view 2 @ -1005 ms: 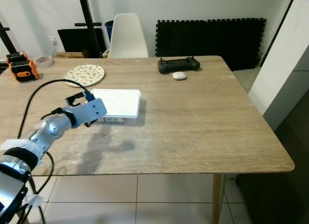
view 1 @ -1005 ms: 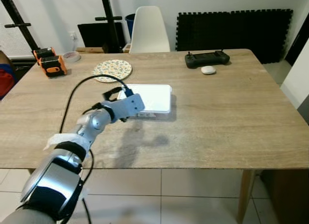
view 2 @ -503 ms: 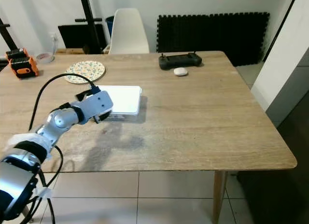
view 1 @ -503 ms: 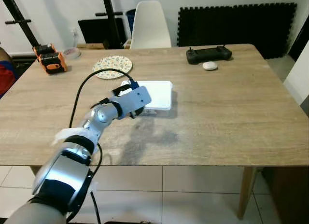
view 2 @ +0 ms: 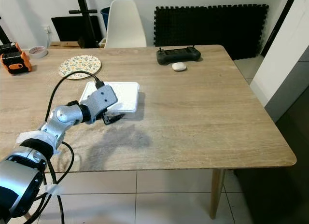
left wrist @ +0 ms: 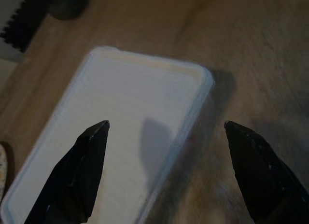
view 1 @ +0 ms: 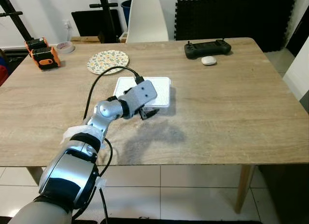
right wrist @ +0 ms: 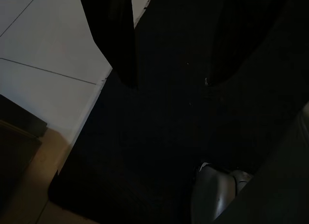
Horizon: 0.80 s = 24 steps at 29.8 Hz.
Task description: Restocking fridge
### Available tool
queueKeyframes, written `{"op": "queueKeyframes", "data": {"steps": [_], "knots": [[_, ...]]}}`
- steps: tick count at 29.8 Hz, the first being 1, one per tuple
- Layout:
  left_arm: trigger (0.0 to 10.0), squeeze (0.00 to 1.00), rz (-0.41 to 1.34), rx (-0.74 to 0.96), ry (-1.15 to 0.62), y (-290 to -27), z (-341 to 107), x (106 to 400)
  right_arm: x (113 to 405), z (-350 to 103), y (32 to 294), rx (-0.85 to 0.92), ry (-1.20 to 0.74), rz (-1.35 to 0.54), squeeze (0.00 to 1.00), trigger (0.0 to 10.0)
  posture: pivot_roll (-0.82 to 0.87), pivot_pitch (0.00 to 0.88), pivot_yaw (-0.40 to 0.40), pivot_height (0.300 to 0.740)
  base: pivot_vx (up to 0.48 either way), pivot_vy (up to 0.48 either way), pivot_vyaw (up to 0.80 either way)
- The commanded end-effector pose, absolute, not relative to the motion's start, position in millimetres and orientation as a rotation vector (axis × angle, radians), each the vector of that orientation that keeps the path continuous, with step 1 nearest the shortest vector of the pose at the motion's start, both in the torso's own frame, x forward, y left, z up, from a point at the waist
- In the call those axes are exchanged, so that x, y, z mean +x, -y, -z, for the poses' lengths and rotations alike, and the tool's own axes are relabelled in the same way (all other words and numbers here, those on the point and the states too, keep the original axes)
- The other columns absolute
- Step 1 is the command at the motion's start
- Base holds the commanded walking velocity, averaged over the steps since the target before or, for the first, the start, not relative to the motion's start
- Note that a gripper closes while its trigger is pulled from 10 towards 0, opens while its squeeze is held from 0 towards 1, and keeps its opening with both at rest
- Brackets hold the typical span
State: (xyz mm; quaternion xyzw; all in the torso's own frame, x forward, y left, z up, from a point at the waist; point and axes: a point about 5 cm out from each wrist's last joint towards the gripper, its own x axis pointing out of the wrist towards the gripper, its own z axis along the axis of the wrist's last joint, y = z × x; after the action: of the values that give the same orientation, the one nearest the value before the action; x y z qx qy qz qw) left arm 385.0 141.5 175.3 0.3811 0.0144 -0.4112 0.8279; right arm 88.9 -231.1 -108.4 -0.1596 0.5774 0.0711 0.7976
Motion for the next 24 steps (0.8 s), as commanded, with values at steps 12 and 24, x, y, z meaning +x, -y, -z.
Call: {"op": "queueKeyframes", "data": {"steps": [12,24], "knots": [[9.1,0.0,0.707,1.076,-0.081,-151.2,-154.3,387.3,84.2,109.6,229.6,-0.348,-1.247,-0.162,0.0,10.0,-0.14,0.126,0.048,0.74,0.0,0.0,0.0],[0.0,0.0,0.597,1.212,-0.124,-163.2,-136.1,385.3,80.1,110.5,229.4,-0.338,-1.252,-0.151,0.0,10.0,-0.16,0.122,0.056,0.74,0.0,0.0,0.0]]}}
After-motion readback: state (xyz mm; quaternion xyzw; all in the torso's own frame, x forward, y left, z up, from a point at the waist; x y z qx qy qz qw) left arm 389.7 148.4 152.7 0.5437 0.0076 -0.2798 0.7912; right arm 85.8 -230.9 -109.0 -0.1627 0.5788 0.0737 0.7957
